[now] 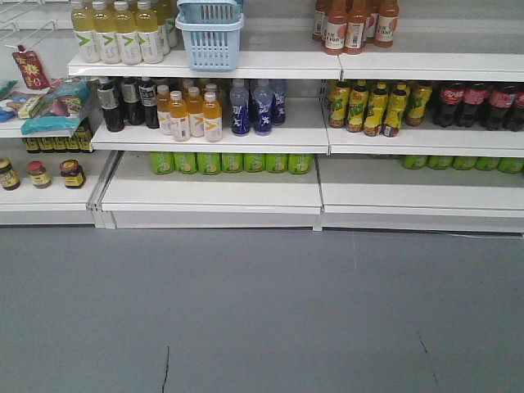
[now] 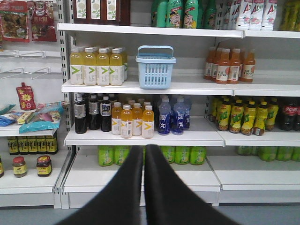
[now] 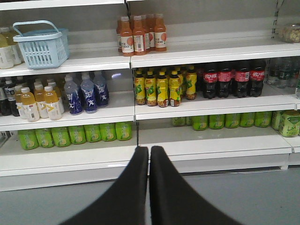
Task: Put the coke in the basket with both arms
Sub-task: 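Drive the base toward the shelf holding the light-blue basket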
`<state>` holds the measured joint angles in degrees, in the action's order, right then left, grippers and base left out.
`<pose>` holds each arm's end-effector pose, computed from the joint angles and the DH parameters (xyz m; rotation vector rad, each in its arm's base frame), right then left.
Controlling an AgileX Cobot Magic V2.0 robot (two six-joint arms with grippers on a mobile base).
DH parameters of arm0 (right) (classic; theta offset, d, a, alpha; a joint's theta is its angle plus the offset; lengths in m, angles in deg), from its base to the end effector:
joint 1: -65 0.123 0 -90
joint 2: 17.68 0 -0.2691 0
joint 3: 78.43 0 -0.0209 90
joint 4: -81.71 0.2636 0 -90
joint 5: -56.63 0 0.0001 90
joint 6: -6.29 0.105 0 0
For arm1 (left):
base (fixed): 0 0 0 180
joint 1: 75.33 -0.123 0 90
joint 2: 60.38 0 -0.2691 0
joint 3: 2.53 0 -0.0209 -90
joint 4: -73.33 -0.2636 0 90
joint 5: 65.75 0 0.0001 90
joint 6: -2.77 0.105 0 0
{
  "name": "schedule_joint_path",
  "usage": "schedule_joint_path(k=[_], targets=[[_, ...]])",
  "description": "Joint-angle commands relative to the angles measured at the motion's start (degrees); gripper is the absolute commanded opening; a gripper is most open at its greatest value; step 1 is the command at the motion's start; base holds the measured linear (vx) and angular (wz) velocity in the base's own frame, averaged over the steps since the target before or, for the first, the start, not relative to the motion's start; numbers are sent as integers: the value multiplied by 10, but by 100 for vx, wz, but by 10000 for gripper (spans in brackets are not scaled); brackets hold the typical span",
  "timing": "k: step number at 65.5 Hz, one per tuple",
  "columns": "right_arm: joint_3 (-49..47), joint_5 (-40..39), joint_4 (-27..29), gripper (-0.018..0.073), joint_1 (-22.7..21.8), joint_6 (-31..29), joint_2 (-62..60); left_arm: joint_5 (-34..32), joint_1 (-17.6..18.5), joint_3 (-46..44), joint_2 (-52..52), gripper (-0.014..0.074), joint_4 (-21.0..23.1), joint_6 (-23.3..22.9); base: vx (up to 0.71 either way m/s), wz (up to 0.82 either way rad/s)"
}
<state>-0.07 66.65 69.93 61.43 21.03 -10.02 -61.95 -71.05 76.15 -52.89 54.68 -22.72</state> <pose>0.0988 -0.0099 0.1873 0.1246 1.6680 -0.0354 0.0997 -0.0052 0.1969 -0.0522 1.5675 -0.1365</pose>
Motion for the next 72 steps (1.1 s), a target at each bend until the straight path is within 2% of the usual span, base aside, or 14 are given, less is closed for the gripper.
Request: schedule_joint_path(k=[1, 72], targets=[[3, -43, -7, -6, -3, -6, -8, -41, 2, -18, -7, -6, -1, -1, 0, 0], [3, -42, -7, -6, -3, -6, -8, -41, 2, -18, -7, -6, -1, -1, 1, 1]])
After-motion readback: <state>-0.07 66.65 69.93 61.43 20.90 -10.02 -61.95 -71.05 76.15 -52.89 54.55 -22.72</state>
